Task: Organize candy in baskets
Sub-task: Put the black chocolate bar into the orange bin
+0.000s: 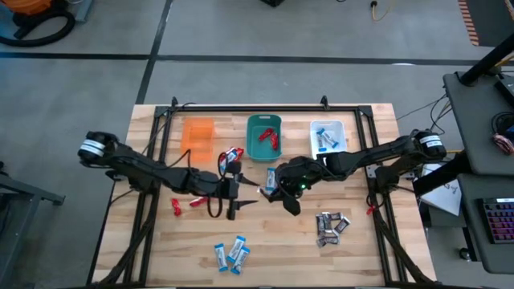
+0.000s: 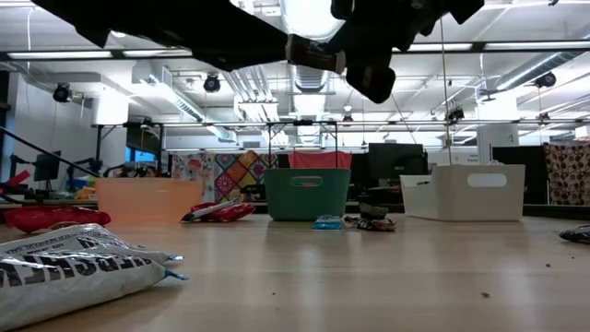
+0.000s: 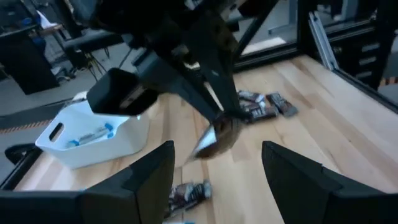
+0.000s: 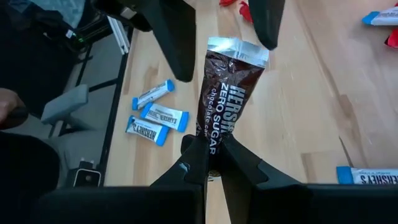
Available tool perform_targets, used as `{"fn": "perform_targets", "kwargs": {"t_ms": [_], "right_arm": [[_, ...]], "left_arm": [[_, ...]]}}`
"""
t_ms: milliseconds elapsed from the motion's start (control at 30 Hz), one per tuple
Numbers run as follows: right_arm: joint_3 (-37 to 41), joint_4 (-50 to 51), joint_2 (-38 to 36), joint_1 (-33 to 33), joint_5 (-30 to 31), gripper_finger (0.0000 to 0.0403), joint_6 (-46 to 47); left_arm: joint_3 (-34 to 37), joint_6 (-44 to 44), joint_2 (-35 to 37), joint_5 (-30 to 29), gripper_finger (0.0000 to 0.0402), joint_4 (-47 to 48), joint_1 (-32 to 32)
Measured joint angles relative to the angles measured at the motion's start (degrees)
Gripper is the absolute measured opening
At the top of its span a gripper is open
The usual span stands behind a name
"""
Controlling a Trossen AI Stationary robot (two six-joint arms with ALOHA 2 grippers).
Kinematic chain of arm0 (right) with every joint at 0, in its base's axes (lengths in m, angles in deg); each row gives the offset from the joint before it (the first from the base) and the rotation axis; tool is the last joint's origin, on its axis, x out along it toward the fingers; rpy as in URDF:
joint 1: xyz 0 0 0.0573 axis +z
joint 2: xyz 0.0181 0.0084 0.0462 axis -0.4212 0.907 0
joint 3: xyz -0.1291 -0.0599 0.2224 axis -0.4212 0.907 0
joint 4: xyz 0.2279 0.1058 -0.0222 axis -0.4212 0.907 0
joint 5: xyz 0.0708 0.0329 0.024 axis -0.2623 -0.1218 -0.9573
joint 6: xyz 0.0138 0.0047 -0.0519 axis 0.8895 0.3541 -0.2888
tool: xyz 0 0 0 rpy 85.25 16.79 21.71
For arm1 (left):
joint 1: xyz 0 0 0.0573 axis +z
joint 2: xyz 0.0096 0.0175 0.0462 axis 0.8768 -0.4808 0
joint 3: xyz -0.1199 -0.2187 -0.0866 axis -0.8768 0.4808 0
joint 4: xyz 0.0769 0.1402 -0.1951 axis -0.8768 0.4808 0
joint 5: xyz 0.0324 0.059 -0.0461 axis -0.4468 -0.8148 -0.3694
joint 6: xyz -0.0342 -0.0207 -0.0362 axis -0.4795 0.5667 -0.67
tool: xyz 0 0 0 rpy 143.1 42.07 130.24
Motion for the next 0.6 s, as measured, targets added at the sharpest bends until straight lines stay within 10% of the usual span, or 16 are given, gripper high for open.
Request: {"fn": "perform_targets", "kwargs": {"t_ms": [333,600], "right_arm": [[0.0,0.05,0.02,0.0,-0.11,0.0022,-1.46],[0.0,0.02,0.02,0.02,-0.05,0.0023,-2.08]], "left_arm": [[-0.1,2.16,-3.78,4.45,0.0197,-7.05,0.86],[-0.31,2.49,-3.83,4.48,0.0034,-7.22,1.22]]}}
